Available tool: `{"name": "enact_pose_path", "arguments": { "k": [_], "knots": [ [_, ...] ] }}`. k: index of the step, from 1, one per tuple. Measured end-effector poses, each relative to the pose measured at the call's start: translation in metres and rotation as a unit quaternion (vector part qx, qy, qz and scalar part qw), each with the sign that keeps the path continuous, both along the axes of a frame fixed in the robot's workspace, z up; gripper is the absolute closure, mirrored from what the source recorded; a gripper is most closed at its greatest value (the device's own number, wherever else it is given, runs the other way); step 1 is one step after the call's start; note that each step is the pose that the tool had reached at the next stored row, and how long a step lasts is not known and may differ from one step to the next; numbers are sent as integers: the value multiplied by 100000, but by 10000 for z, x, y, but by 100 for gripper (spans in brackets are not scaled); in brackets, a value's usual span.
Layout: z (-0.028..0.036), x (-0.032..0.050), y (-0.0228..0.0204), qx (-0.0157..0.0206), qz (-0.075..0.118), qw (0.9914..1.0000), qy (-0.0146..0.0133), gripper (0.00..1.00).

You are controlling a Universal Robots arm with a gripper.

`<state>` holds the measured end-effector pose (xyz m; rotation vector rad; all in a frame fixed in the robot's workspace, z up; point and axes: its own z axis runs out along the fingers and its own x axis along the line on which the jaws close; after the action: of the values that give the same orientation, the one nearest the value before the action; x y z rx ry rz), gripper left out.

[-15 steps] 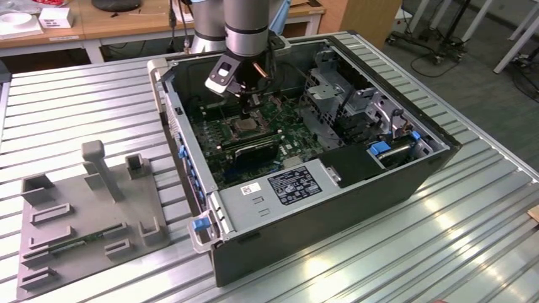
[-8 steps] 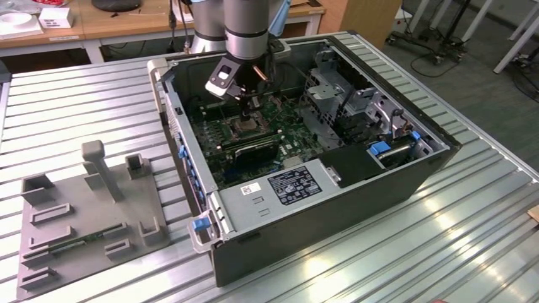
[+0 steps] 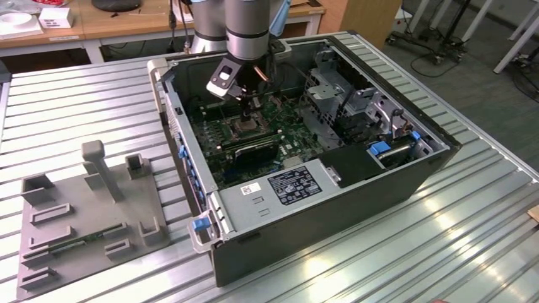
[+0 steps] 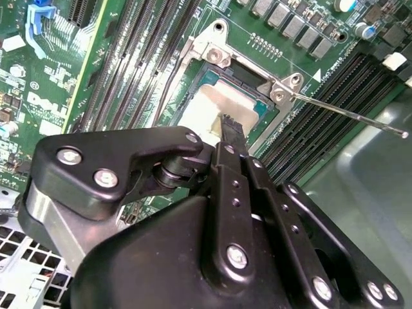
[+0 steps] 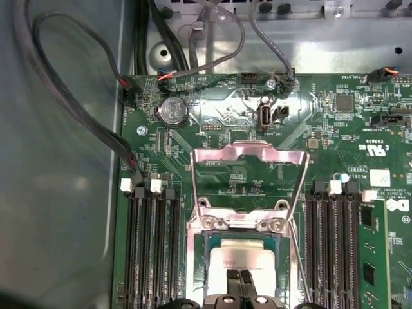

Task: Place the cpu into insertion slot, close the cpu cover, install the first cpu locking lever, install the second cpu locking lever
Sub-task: 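Place the cpu into insertion slot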

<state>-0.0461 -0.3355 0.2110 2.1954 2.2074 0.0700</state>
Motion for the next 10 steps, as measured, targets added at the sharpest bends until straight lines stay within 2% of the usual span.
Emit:
{"name": "enact_pose_path", "arguments": {
  "k": [7,10],
  "knots": [
    [-90,0,0,60,-2,100000,1,89],
    [-95,0,0,62,-2,100000,6,89]
  ]
}}
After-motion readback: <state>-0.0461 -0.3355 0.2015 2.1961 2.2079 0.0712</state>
